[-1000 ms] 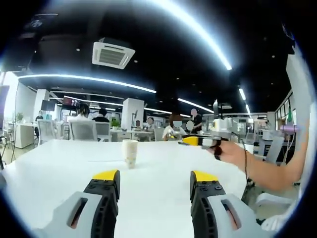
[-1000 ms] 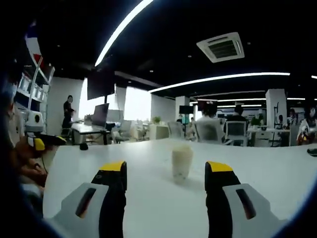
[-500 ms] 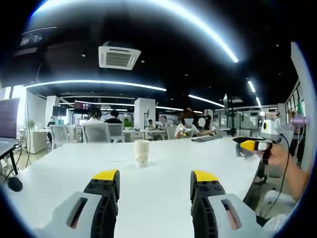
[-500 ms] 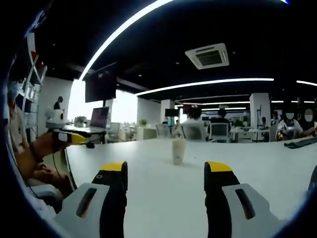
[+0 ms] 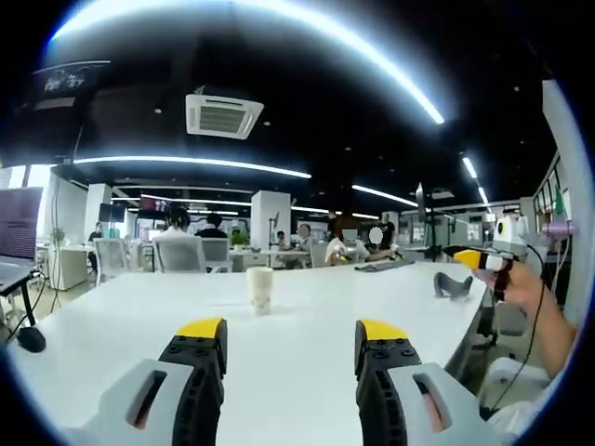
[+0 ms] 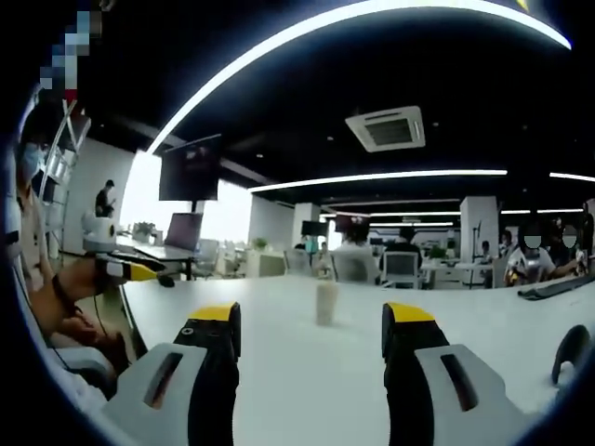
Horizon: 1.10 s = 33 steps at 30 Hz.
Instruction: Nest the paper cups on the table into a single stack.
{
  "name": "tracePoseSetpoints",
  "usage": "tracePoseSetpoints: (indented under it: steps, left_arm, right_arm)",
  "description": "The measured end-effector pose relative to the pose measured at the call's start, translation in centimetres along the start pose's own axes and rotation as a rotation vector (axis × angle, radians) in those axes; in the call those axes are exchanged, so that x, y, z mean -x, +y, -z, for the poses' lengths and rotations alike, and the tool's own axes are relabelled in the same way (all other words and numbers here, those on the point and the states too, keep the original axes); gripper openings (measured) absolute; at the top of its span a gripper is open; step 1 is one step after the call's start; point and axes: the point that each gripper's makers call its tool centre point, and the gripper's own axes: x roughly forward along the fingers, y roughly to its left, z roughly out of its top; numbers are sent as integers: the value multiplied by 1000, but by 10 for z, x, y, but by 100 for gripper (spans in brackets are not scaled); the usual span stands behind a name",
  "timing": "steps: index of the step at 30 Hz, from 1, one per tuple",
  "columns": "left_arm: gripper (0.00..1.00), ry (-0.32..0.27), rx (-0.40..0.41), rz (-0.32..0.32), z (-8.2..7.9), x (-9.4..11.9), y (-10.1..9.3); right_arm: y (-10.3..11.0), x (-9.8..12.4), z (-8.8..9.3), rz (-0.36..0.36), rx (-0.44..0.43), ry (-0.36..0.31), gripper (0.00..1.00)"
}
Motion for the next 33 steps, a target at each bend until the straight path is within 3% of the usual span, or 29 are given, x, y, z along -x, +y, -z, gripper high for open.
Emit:
tracePoseSetpoints:
  steps: [7,19,33]
  left_arm:
    - [57,-2,-15,6,-1,1,-5]
    - [56,11,-28,38,4,-5,-16]
    - [55,0,-38,33,0,-3,-14]
  right_arm:
    - [0,0,10,-12,-8,10,64]
    - [-5,8,2,9,9,-7,64]
    - [-11,15,0,27,13,-18,64]
